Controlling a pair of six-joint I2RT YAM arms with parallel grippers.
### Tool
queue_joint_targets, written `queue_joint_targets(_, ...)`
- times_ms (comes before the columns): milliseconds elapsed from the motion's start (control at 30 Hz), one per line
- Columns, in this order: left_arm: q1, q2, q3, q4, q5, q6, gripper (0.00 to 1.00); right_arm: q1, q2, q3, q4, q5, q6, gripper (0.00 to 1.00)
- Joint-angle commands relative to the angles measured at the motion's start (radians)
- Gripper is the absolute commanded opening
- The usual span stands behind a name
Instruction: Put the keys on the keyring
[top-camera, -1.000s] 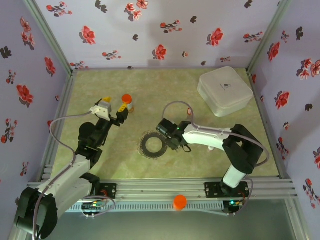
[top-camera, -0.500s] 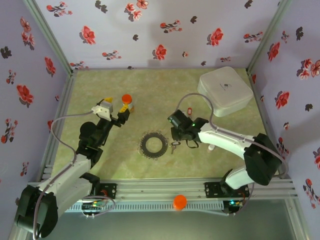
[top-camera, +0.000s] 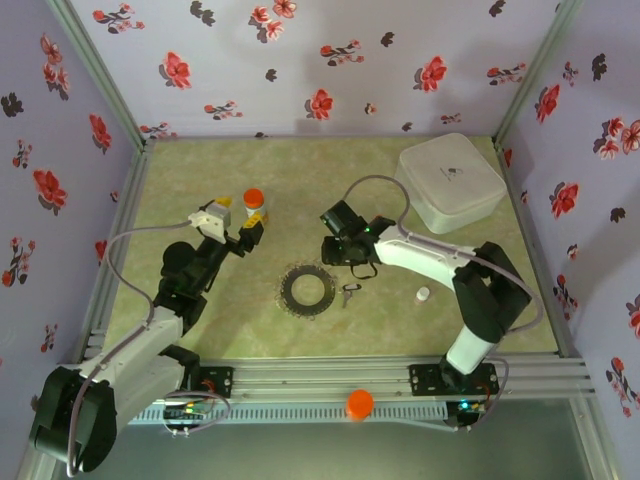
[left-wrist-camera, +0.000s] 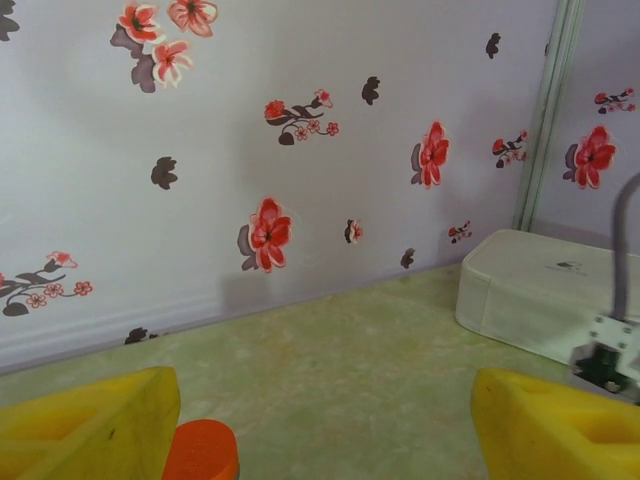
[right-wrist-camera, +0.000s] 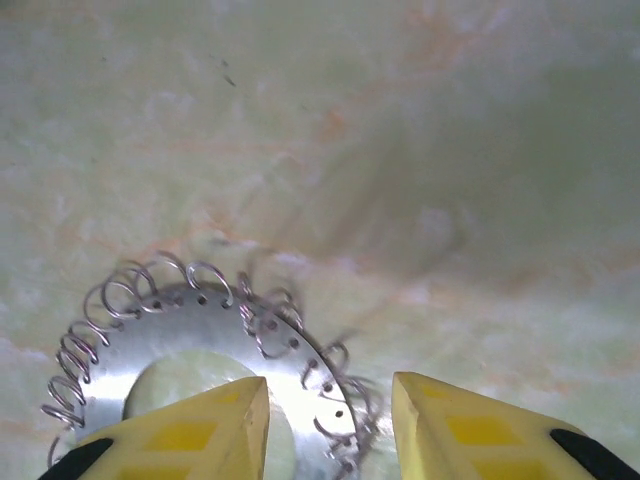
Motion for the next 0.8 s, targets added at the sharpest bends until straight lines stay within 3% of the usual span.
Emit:
queue_joint_targets(0,-0.005,0.002,0.017,0.009,0.020,0.005,0.77,-0.004,0.043,0.023,-0.029,-0.014,0.001,0.37)
queue_joint_targets(267,-0.010,0.025,0.021,0.015,0.030,0.000,0.77,-0.001,0.065,-0.032,0.097,-0.018,0.204,0.37)
queue_joint_targets(433,-0.013,0.028,0.021,0.018,0.038,0.001,0.77,0.003,0.069,-0.092,0.182,-0.039,0.309,0.29)
queue_joint_targets(767,-0.020,0.027,0.024,0.010,0.044,-0.004,0.78,0.008,0.059,-0.025,0.037,0.028,0.163,0.30)
